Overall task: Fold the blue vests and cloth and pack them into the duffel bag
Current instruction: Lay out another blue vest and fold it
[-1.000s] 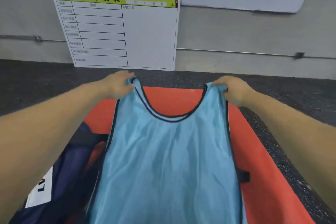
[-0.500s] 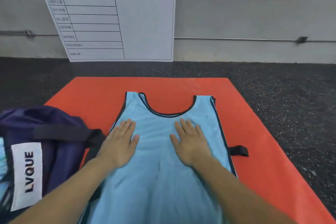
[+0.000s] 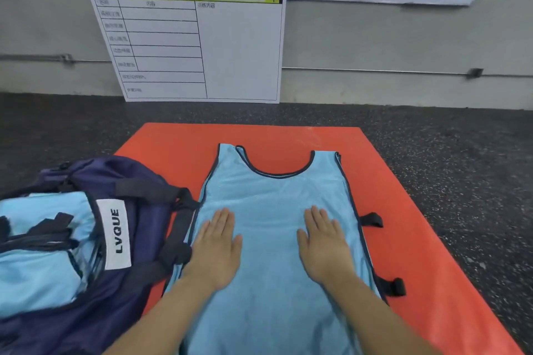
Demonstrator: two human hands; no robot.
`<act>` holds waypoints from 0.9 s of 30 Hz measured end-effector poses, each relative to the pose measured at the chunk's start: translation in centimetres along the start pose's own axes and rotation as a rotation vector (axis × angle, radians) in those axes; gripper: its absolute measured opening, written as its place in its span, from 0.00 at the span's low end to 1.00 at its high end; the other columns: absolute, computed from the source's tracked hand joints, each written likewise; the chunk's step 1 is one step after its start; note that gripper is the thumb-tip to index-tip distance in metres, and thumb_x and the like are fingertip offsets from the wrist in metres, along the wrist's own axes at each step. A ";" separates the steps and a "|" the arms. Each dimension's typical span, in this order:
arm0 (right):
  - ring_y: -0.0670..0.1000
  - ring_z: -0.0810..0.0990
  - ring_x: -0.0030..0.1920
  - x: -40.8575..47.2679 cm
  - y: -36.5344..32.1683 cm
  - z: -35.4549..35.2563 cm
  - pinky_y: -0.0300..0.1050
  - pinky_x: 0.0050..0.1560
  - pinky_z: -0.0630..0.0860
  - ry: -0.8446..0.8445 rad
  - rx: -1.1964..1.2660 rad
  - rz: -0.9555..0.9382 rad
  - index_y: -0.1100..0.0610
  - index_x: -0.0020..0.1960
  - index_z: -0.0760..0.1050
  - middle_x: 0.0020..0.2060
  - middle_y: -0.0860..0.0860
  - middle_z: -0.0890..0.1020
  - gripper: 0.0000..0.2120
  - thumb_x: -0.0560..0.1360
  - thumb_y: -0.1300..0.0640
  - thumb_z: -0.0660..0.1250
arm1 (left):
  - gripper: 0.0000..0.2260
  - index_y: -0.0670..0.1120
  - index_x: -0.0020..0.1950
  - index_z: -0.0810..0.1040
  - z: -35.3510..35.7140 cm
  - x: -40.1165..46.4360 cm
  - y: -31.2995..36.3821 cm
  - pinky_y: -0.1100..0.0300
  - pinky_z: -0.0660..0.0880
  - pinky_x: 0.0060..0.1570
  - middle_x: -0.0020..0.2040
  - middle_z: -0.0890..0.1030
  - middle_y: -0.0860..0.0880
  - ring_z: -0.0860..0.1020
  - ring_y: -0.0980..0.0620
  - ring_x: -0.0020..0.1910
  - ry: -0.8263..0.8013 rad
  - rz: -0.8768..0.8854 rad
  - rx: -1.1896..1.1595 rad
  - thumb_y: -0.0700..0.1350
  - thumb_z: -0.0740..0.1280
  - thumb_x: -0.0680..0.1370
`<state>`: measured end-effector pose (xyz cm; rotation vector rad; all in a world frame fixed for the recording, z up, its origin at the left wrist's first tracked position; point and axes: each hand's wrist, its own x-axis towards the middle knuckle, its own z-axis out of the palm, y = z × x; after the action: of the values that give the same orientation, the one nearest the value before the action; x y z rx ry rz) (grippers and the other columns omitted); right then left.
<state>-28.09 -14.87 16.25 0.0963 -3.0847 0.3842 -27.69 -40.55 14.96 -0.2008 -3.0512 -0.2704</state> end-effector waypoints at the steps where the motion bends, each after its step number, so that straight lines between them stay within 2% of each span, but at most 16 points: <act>1: 0.53 0.46 0.83 0.0 2.0 -0.5 0.51 0.81 0.43 0.023 -0.047 0.060 0.56 0.83 0.51 0.83 0.52 0.51 0.45 0.72 0.40 0.26 | 0.33 0.38 0.78 0.65 -0.5 -0.7 -1.7 0.54 0.48 0.77 0.79 0.63 0.42 0.62 0.44 0.79 0.010 -0.018 0.039 0.57 0.44 0.80; 4: 0.57 0.49 0.82 -0.7 3.5 -2.0 0.55 0.81 0.47 -0.009 -0.139 0.171 0.62 0.83 0.51 0.82 0.56 0.51 0.45 0.72 0.43 0.25 | 0.31 0.34 0.69 0.75 -1.7 -2.8 -2.9 0.49 0.58 0.72 0.71 0.74 0.36 0.74 0.38 0.70 0.036 -0.056 0.102 0.55 0.50 0.80; 6: 0.61 0.61 0.79 -2.6 -0.2 -1.5 0.59 0.79 0.57 -0.017 -0.138 0.041 0.64 0.79 0.61 0.80 0.58 0.59 0.38 0.77 0.47 0.36 | 0.29 0.35 0.69 0.76 -1.3 -4.5 0.0 0.47 0.62 0.72 0.70 0.76 0.37 0.75 0.39 0.70 0.030 0.042 0.069 0.53 0.51 0.81; 8: 0.58 0.69 0.76 -5.7 -4.4 0.8 0.56 0.76 0.59 -0.011 -0.074 -0.203 0.61 0.76 0.69 0.76 0.55 0.69 0.29 0.80 0.50 0.48 | 0.27 0.37 0.71 0.75 -0.4 -6.7 3.4 0.50 0.59 0.72 0.72 0.75 0.40 0.73 0.43 0.72 0.012 0.174 0.037 0.53 0.52 0.82; 10: 0.54 0.63 0.79 -9.4 -6.4 1.3 0.51 0.79 0.51 -0.061 -0.026 -0.290 0.58 0.79 0.64 0.79 0.52 0.63 0.29 0.82 0.46 0.47 | 0.27 0.38 0.73 0.73 -0.3 -8.8 4.3 0.51 0.56 0.72 0.74 0.73 0.42 0.71 0.46 0.73 0.005 0.206 0.038 0.53 0.51 0.83; 11: 0.52 0.56 0.81 -10.3 -5.8 0.8 0.50 0.81 0.45 -0.043 0.011 -0.244 0.56 0.82 0.58 0.81 0.50 0.57 0.31 0.83 0.44 0.43 | 0.29 0.38 0.75 0.71 -0.5 -9.6 3.6 0.52 0.55 0.74 0.76 0.70 0.43 0.69 0.46 0.75 0.014 0.181 0.043 0.54 0.49 0.82; 13: 0.49 0.44 0.82 -10.8 -2.2 0.4 0.51 0.81 0.38 -0.045 -0.026 -0.122 0.53 0.84 0.47 0.82 0.47 0.46 0.31 0.84 0.41 0.40 | 0.35 0.40 0.80 0.59 -1.0 -11.0 0.8 0.54 0.46 0.79 0.81 0.57 0.45 0.57 0.47 0.81 -0.022 0.111 0.034 0.59 0.41 0.80; 15: 0.49 0.41 0.82 -11.7 2.0 -0.6 0.51 0.81 0.38 -0.059 -0.098 -0.056 0.53 0.84 0.45 0.83 0.47 0.45 0.33 0.83 0.39 0.36 | 0.40 0.42 0.82 0.52 -1.6 -12.4 -2.3 0.55 0.40 0.79 0.82 0.49 0.46 0.47 0.49 0.82 -0.042 0.071 0.048 0.63 0.34 0.76; 17: 0.50 0.41 0.82 -12.4 4.9 -1.9 0.50 0.81 0.39 -0.047 -0.132 0.027 0.55 0.84 0.46 0.83 0.50 0.47 0.38 0.80 0.37 0.29 | 0.44 0.42 0.82 0.50 -2.9 -13.0 -4.2 0.56 0.39 0.78 0.83 0.47 0.46 0.45 0.50 0.82 -0.054 0.050 0.084 0.64 0.31 0.73; 18: 0.52 0.42 0.82 -12.4 5.0 -2.6 0.50 0.81 0.39 -0.034 -0.133 0.052 0.57 0.84 0.47 0.83 0.52 0.48 0.38 0.80 0.39 0.29 | 0.44 0.41 0.82 0.50 -3.4 -13.0 -4.2 0.57 0.39 0.77 0.82 0.47 0.45 0.45 0.49 0.82 -0.056 0.058 0.103 0.65 0.31 0.72; 20: 0.55 0.47 0.83 -12.4 2.2 -2.8 0.51 0.81 0.41 -0.009 -0.105 0.024 0.60 0.83 0.51 0.83 0.55 0.51 0.33 0.83 0.44 0.36 | 0.42 0.39 0.81 0.55 -4.1 -13.2 -2.2 0.58 0.37 0.76 0.81 0.52 0.43 0.48 0.47 0.81 -0.007 0.153 0.069 0.64 0.34 0.75; 22: 0.58 0.58 0.81 -13.3 -3.0 -1.9 0.55 0.80 0.51 -0.042 -0.086 -0.136 0.63 0.80 0.60 0.80 0.59 0.60 0.30 0.84 0.47 0.43 | 0.37 0.39 0.80 0.60 -3.6 -13.8 0.5 0.57 0.39 0.76 0.80 0.58 0.42 0.55 0.45 0.80 -0.067 0.271 0.048 0.62 0.39 0.80; 23: 0.58 0.65 0.78 -13.7 -5.0 -0.5 0.56 0.78 0.57 -0.015 -0.090 -0.202 0.63 0.78 0.64 0.78 0.58 0.65 0.30 0.85 0.47 0.44 | 0.35 0.39 0.78 0.64 -2.6 -14.2 1.3 0.55 0.44 0.76 0.79 0.62 0.42 0.60 0.44 0.79 -0.064 0.316 0.059 0.61 0.40 0.82; 24: 0.57 0.65 0.78 -14.3 -6.1 0.7 0.55 0.79 0.57 -0.007 -0.063 -0.251 0.61 0.78 0.65 0.78 0.56 0.65 0.31 0.86 0.44 0.42 | 0.34 0.39 0.77 0.68 -1.8 -14.5 1.6 0.54 0.49 0.75 0.78 0.66 0.42 0.65 0.45 0.77 -0.054 0.329 0.067 0.60 0.41 0.84; 25: 0.54 0.59 0.81 -15.2 -6.0 1.1 0.53 0.81 0.50 -0.064 -0.038 -0.256 0.58 0.81 0.60 0.80 0.52 0.59 0.33 0.85 0.41 0.36 | 0.33 0.39 0.76 0.70 -1.5 -14.9 1.3 0.53 0.52 0.75 0.77 0.68 0.43 0.67 0.45 0.76 -0.055 0.309 0.060 0.60 0.41 0.85; 27: 0.49 0.45 0.82 -16.3 -3.6 1.1 0.50 0.80 0.39 -0.073 -0.029 -0.182 0.52 0.83 0.48 0.82 0.47 0.48 0.39 0.79 0.36 0.28 | 0.33 0.39 0.76 0.70 -1.3 -15.5 -0.4 0.54 0.51 0.75 0.76 0.69 0.43 0.66 0.46 0.76 -0.053 0.266 0.061 0.60 0.41 0.85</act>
<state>-11.68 -17.65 15.43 0.3949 -3.1164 0.3354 -12.38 -43.10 14.86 -0.6117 -3.0306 -0.1563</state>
